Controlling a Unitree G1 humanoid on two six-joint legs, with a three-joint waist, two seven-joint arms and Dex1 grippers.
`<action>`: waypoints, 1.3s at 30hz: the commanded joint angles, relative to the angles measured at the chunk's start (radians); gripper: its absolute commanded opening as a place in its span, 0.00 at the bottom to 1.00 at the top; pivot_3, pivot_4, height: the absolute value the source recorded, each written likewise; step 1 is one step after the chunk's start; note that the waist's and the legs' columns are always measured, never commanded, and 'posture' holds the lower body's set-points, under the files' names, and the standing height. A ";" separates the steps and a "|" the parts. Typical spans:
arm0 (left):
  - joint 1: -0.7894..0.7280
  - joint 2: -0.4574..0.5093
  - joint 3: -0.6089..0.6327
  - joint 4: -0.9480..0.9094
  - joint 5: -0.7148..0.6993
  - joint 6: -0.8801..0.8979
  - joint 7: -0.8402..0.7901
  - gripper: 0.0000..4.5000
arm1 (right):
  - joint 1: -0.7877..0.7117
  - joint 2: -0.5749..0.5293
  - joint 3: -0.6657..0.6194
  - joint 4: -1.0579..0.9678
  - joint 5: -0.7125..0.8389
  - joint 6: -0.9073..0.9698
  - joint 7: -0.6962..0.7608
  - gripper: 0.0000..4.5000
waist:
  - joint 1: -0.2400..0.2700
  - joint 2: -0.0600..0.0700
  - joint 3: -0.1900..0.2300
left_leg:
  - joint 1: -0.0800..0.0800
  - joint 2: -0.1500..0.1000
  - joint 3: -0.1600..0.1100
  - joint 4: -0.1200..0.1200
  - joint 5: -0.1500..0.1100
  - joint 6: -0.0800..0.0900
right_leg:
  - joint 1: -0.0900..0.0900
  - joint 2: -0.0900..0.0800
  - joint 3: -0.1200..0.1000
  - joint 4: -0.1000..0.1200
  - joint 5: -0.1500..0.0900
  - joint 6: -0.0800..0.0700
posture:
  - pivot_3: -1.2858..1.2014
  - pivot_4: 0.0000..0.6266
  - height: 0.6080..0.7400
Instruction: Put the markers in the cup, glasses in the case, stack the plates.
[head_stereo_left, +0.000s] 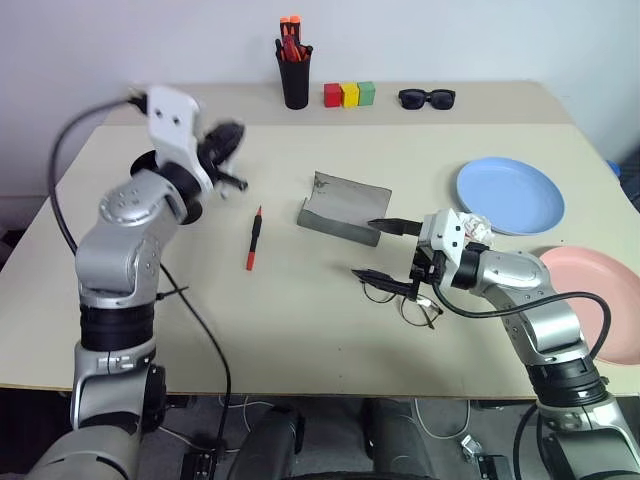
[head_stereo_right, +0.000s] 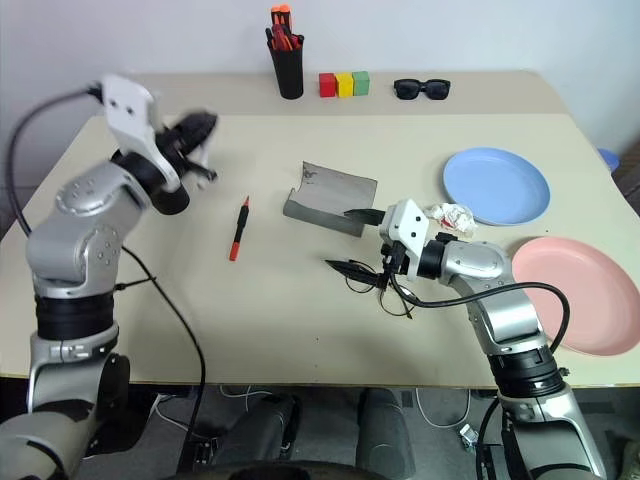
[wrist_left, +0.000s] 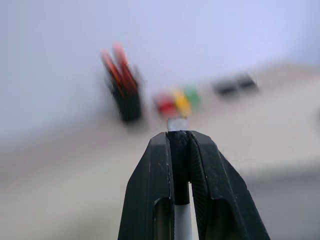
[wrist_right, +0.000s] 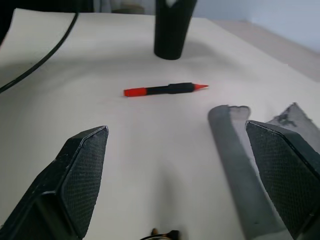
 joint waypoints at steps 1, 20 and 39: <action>-0.055 0.040 0.125 0.124 0.033 -0.251 0.034 0.01 | -0.022 0.007 -0.013 -0.007 0.005 -0.021 -0.004 1.00 | -0.001 0.000 0.000 | 0.000 0.003 0.000 -0.001 0.000 0.000 | 0.000 0.003 0.000 -0.003 0.002 -0.001 | 0.52 0.24 1.00; -0.107 -0.022 0.273 0.770 -0.122 -0.772 -0.151 0.01 | -0.018 0.010 -0.015 -0.022 0.010 -0.029 -0.010 1.00 | -0.003 -0.001 -0.001 | -0.001 0.003 0.002 0.002 0.000 0.000 | 0.002 0.004 0.000 -0.007 0.008 0.000 | 0.52 0.24 1.00; -0.015 -0.044 0.128 0.359 -0.164 -0.357 -0.079 0.98 | -0.028 0.002 -0.025 -0.026 0.018 -0.016 -0.014 1.00 | -0.015 -0.001 -0.001 | -0.001 0.004 0.001 0.002 0.000 0.000 | 0.002 0.004 0.001 -0.007 0.009 0.000 | 0.52 0.24 1.00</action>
